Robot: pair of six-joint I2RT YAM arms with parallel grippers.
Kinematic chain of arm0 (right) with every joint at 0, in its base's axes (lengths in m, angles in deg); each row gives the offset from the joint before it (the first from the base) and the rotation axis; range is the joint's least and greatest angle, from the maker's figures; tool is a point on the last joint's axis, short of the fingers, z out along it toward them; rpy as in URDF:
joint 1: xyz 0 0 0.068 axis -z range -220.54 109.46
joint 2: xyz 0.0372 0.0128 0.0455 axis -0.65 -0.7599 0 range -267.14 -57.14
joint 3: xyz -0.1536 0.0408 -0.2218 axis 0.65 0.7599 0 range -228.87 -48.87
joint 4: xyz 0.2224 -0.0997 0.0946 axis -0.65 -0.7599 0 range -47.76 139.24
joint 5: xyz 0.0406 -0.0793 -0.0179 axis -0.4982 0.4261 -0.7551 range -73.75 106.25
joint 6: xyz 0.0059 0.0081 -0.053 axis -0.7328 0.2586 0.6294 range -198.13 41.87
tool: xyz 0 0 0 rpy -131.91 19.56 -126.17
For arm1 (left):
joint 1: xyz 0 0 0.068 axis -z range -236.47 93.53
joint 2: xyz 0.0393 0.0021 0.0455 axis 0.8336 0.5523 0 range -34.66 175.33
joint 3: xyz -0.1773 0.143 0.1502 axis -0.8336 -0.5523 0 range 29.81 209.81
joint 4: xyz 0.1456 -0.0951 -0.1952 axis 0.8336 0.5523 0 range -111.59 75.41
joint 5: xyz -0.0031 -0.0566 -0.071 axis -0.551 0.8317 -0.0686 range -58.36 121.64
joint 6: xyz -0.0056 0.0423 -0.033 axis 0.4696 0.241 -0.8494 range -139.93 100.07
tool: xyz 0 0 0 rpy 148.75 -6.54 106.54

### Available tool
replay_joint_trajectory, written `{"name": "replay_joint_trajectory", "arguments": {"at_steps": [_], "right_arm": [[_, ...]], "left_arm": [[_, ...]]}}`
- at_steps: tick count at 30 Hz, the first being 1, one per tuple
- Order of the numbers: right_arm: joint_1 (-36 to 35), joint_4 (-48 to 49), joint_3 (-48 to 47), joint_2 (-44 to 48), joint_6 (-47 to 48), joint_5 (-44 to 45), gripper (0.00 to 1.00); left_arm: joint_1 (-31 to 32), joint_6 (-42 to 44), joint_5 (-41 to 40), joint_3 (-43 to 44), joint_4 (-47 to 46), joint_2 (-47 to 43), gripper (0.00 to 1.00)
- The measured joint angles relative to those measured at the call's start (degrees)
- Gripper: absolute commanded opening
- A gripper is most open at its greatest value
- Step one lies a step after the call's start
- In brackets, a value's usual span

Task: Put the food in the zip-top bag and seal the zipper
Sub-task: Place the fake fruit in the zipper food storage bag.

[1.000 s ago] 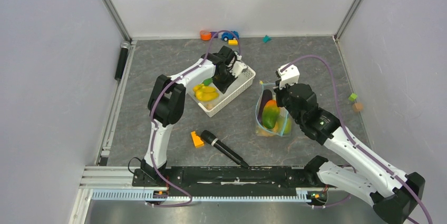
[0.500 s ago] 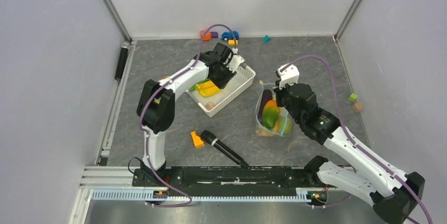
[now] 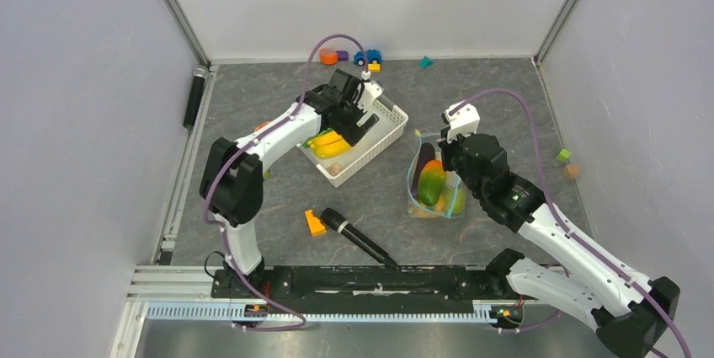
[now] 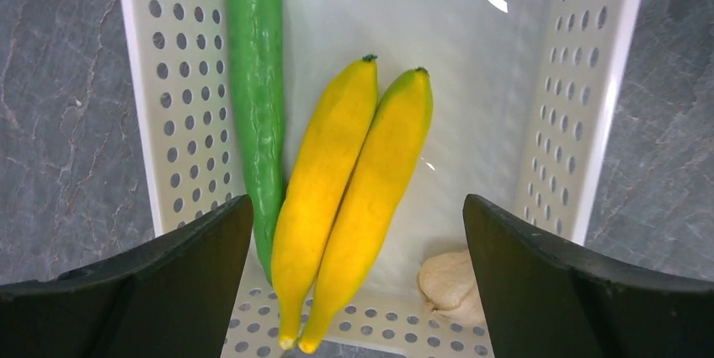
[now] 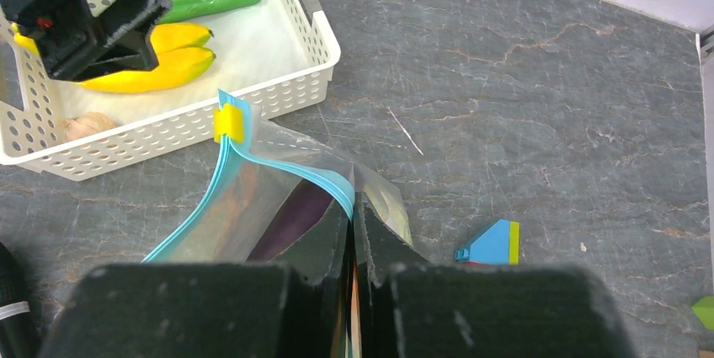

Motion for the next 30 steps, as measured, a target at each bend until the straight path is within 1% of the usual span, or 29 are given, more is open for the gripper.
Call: {"name": "replay_joint_trajectory", "arguments": {"at_steps": [3,8,12,16,18,20,21,23,24,25,26,27,28,30], "right_arm": [[0.0,0.0,0.0,0.0,0.0,0.0,0.07],[0.0,-0.1,0.0,0.0,0.0,0.0,0.07],[0.0,-0.2,0.0,0.1,0.0,0.0,0.08],[0.0,-0.3,0.0,0.2,0.0,-0.1,0.08],[0.0,-0.3,0.0,0.2,0.0,-0.2,0.08],[0.0,-0.3,0.0,0.2,0.0,-0.2,0.08],[0.0,-0.3,0.0,0.2,0.0,-0.2,0.08],[0.0,-0.3,0.0,0.2,0.0,-0.2,0.08],[0.0,-0.3,0.0,0.3,0.0,-0.2,0.08],[0.0,-0.3,0.0,0.4,0.0,-0.2,0.08],[0.0,-0.4,0.0,0.5,0.0,-0.2,0.08],[0.0,-0.4,0.0,0.6,0.0,-0.2,0.08],[0.0,-0.4,0.0,0.8,0.0,-0.1,0.08],[0.0,-0.4,0.0,0.9,0.0,-0.2,0.08]], "left_arm": [[-0.1,1.3,-0.4,0.0,-0.5,2.4,1.0],[-0.5,2.2,-0.8,1.2,0.9,8.9,1.0],[-0.7,2.4,-1.0,1.4,1.3,11.4,0.99],[-0.8,2.4,-1.2,3.7,1.5,13.6,0.93],[-0.9,2.3,-1.3,4.9,1.5,14.9,0.84],[-0.9,2.3,-1.3,5.5,1.5,16.0,0.7],[-0.9,2.3,-1.3,5.8,1.5,16.1,0.6],[-0.9,2.3,-1.2,6.3,1.6,16.2,0.45],[-0.9,2.3,-1.1,6.5,1.9,16.3,0.34],[-0.9,2.3,-0.9,6.6,2.1,16.3,0.26],[-0.9,2.5,-0.8,6.6,2.3,16.3,0.15],[-0.9,2.3,-0.7,6.6,2.6,16.3,0.06],[-0.9,2.2,-0.7,6.6,2.8,16.3,0.03],[-0.9,2.2,-0.7,6.6,3.0,16.3,0.02]]}}
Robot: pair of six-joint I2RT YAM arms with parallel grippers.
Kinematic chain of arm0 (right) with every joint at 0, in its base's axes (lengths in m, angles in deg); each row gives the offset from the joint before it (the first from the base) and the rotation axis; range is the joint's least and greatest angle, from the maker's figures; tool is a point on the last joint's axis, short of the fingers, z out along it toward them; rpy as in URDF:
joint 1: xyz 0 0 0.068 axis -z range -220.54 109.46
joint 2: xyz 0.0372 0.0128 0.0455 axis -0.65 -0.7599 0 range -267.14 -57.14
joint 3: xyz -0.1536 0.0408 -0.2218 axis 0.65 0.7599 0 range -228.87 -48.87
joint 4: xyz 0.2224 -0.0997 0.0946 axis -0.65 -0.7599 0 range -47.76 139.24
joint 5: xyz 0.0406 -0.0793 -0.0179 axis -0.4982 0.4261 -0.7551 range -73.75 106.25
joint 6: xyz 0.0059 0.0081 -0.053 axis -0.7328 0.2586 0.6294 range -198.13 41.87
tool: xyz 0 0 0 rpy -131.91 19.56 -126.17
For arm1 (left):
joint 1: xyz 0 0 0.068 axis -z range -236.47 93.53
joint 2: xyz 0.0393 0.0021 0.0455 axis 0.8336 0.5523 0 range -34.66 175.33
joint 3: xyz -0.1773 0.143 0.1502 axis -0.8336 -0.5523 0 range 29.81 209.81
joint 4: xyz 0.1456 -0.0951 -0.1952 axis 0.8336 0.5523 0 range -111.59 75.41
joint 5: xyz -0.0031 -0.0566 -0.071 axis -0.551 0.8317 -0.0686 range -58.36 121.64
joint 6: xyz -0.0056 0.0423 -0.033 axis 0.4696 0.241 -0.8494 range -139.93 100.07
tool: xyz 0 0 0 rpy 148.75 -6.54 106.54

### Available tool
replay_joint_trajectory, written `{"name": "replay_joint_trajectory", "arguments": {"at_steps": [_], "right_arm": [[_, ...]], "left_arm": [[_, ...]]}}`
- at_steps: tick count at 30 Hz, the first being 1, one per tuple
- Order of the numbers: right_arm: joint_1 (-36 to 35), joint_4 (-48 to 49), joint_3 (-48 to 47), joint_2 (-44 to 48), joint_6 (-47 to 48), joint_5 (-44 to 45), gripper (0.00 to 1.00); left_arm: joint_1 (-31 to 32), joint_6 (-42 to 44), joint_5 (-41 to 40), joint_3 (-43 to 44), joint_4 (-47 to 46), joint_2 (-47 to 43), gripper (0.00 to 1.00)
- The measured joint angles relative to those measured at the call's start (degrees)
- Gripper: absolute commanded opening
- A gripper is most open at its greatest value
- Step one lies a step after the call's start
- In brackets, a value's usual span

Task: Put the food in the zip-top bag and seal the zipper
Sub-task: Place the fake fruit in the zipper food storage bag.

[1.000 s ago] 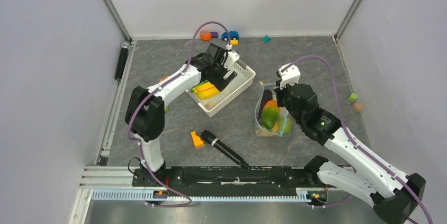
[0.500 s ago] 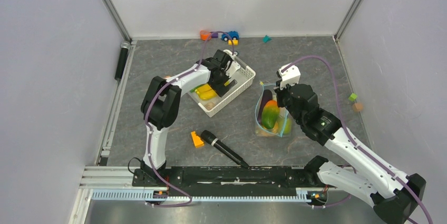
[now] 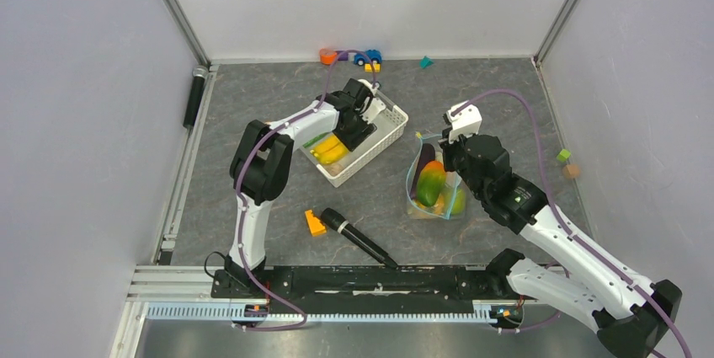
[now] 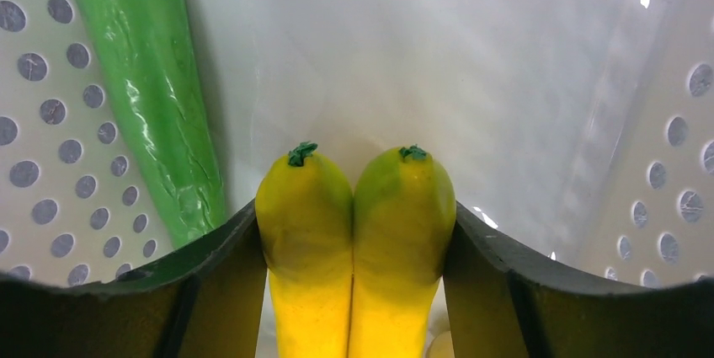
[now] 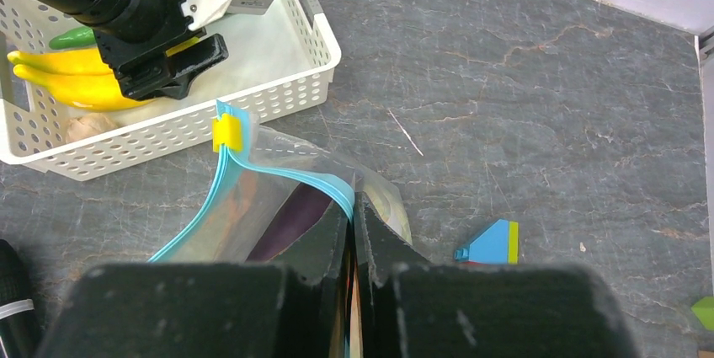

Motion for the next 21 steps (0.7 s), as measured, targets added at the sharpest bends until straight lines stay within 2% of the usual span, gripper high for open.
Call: {"name": "replay_joint_trajectory", "arguments": {"at_steps": [6,7,11,12,13,17,21], "right_arm": [[0.0,0.0,0.0,-0.2,0.0,0.0,0.08],[0.0,0.0,0.0,-0.2,0.0,0.0,0.08],[0.0,0.0,0.0,-0.2,0.0,0.0,0.08],[0.0,0.0,0.0,-0.2,0.0,0.0,0.08],[0.0,0.0,0.0,-0.2,0.0,0.0,0.08],[0.0,0.0,0.0,-0.3,0.0,-0.4,0.08],[0.0,0.0,0.0,-0.4,-0.1,-0.9,0.08]], "left_arm": [[0.0,-1.2,-0.1,-1.6,-0.8,-3.6,0.02],[0.0,-1.9,-0.1,-2.9,-1.8,-5.7,0.02],[0.0,-5.4,0.3,-10.0,-7.3,-19.6,0.17],[0.0,-6.7,1.0,-11.7,-9.1,-23.5,0.17],[0.0,-8.5,1.9,-13.3,-11.3,-27.9,0.17],[0.3,-18.5,7.7,-15.1,-18.7,-40.5,0.02],[2.6,-32.7,11.0,-17.3,-28.9,-47.0,0.02]]}}
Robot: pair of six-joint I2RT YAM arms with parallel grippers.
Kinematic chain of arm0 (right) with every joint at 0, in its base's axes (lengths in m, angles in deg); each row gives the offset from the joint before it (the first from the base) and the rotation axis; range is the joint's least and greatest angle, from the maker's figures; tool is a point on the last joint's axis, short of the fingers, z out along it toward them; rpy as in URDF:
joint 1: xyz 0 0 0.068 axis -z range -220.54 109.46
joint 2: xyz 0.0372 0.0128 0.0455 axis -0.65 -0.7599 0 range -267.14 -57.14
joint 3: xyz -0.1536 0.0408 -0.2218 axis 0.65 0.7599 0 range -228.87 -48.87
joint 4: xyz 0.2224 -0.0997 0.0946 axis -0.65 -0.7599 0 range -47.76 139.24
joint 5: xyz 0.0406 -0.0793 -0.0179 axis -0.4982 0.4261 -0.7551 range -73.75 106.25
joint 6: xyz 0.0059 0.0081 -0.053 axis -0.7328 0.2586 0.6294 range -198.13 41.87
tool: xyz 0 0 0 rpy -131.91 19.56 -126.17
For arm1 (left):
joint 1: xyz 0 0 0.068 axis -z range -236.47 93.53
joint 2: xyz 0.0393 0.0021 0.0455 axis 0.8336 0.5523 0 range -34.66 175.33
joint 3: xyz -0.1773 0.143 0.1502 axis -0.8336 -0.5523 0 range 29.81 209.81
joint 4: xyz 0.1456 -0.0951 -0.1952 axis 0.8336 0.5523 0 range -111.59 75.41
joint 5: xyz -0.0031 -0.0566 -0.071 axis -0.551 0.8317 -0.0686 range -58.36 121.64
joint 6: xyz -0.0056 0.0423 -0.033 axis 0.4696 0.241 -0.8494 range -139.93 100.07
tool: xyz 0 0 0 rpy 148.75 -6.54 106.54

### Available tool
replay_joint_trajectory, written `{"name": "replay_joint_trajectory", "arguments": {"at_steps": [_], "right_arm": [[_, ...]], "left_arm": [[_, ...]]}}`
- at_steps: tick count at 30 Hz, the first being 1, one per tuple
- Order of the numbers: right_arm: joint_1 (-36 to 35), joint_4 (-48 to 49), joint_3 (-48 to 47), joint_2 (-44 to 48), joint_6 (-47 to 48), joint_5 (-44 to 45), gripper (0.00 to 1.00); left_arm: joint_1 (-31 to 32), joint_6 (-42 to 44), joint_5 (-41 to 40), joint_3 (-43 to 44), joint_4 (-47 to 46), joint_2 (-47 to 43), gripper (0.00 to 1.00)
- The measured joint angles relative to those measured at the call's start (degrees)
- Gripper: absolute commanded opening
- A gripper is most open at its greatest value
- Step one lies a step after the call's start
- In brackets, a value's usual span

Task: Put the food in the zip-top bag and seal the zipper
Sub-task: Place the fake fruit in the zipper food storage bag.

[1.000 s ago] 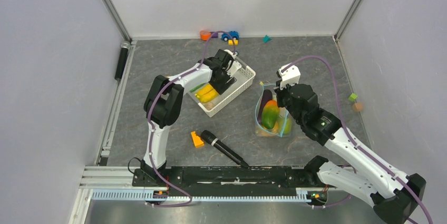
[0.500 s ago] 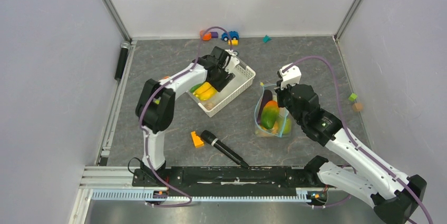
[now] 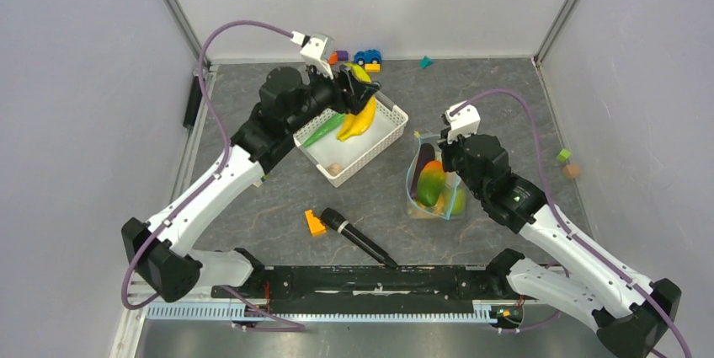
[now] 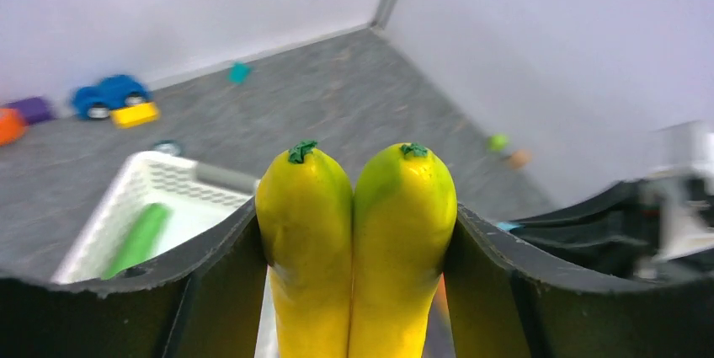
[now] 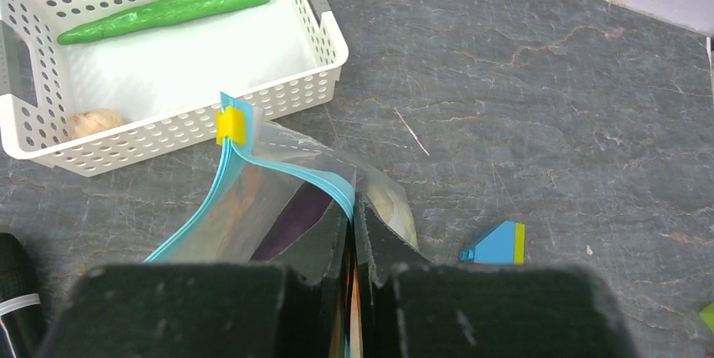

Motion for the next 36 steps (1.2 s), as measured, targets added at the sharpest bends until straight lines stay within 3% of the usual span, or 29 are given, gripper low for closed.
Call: {"name": "replay_joint_trajectory", "arguments": {"at_steps": [3,9,19,29,36], "right_arm": [[0.0,0.0,0.0,0.4,-0.1,-0.1,0.08],[0.0,0.0,0.0,1.7,-0.2,-1.1,0.1],[0.0,0.0,0.0,0.2,-2.1,-6.4,0.1],[0.0,-1.3,0.0,2.8,-2.2,-3.8,0.11],[0.0,-1.3,0.0,2.0,-2.3,-2.9,0.11]], "left_arm": [[4.6,-8.5,-2.7,-6.1,-10.1,-2.3,0.02],[14.9,-13.5,-10.1,-9.9,-19.1,2.0,0.02],[17.2,-22.8,-18.8,-15.2,-41.2,10.6,0.07],[24.1,-22.4,-25.6,-22.7,-53.8,12.7,0.07],[27.8,-22.1,-26.0,-25.8,-53.8,8.7,0.06]]}}
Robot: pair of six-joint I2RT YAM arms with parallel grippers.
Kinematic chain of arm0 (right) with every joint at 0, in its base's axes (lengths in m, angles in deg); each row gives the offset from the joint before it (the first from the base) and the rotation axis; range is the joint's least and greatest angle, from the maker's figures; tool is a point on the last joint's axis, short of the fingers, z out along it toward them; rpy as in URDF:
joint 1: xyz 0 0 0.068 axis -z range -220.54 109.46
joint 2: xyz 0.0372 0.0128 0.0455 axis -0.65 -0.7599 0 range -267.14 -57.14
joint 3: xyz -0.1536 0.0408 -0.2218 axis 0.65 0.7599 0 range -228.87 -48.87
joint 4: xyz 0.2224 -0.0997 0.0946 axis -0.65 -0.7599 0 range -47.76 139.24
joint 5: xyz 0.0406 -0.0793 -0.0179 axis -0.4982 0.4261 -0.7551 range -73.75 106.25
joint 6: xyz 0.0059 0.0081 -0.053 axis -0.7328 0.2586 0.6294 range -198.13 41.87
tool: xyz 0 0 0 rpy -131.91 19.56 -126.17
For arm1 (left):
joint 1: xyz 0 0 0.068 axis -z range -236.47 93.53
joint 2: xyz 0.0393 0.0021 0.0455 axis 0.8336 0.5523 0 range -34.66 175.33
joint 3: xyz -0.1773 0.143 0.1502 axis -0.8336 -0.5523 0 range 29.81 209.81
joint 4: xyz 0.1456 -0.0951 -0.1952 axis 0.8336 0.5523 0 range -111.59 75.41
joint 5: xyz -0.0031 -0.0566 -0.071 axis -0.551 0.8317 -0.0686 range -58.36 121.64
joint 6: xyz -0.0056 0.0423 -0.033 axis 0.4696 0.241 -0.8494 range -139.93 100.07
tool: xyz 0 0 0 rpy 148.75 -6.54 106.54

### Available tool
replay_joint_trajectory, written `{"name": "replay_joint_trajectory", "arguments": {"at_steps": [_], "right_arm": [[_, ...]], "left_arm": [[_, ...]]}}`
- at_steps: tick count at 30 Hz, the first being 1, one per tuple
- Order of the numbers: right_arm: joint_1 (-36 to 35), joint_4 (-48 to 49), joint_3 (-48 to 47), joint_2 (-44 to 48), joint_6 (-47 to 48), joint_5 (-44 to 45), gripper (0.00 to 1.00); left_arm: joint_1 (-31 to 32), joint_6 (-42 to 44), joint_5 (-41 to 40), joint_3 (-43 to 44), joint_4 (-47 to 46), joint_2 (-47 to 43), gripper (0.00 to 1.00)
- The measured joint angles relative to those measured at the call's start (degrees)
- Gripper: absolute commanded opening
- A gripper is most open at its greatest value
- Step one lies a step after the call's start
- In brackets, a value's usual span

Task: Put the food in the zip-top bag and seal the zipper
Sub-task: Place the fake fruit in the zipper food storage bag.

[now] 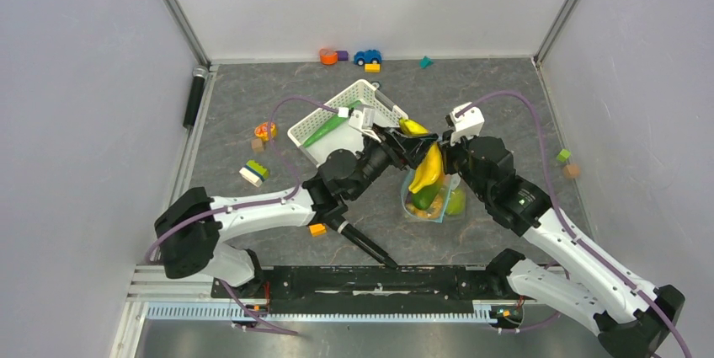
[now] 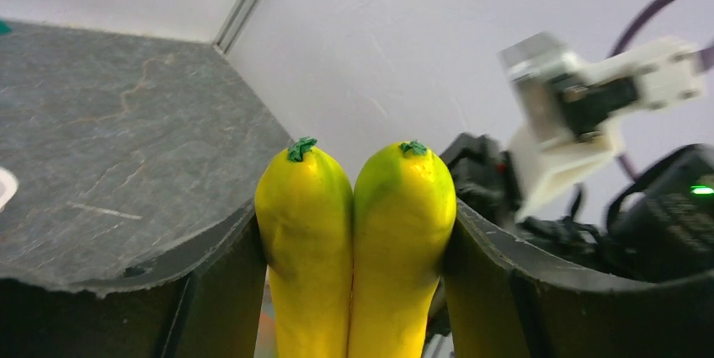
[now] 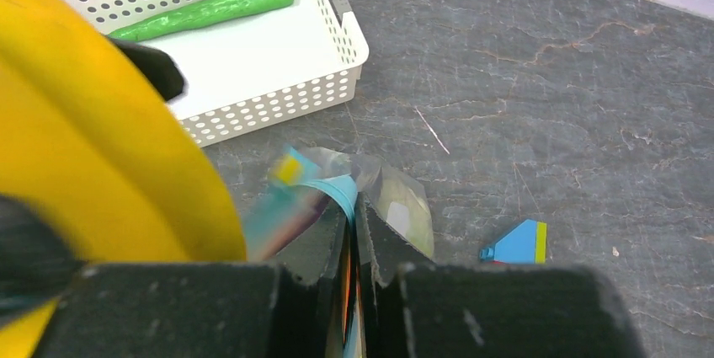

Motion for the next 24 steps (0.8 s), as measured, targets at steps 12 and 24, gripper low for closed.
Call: {"name": "replay_joint_trajectory", "arguments": {"at_steps": [12,24], "right_arm": [[0.0,0.0,0.0,0.2,-0.3,0.1,0.11],[0.0,-0.4,0.0,0.6,-0.4,0.2,0.11]], "left_arm": [[0.1,-0.5,4.4,-0.2,-1.2,-2.0,0.07],[0.4,1.5,-4.0,0.0,-2.1,8.0,0.08]]}}
